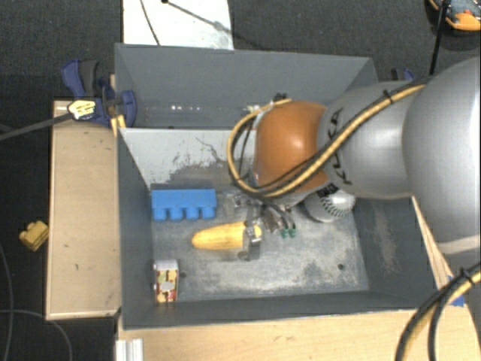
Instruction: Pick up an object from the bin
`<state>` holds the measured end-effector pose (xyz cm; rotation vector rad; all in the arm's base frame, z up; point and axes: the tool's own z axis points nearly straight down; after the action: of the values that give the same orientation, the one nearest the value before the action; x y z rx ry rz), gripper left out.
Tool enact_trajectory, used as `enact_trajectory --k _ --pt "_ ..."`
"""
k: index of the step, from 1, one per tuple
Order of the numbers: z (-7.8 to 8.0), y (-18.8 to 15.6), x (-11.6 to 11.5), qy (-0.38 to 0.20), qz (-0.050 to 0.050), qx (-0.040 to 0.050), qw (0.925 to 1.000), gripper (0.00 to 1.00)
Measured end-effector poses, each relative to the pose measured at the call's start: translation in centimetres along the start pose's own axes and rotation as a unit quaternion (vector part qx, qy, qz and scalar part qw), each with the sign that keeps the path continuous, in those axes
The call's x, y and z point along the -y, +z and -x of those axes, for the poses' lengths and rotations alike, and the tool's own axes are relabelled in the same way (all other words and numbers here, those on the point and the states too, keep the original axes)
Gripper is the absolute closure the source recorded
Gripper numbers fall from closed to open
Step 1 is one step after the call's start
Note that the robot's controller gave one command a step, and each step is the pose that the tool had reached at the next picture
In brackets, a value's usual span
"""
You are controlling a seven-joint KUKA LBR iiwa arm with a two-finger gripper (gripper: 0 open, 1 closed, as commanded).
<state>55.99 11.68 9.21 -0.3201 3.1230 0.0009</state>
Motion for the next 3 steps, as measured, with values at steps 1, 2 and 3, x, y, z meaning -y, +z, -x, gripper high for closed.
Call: enact_trajectory --k 1,2,3 --pt "1.7 2.1 -1.5 -0.026 0.0 0.0004 0.9997 1.0" --pt "1.7 2.1 -1.5 -0.025 0.0 0.0003 0.9997 1.0" --pt "0.6 -3.0 -4.0 0.079 0.001 0.0016 0.9968 1.0"
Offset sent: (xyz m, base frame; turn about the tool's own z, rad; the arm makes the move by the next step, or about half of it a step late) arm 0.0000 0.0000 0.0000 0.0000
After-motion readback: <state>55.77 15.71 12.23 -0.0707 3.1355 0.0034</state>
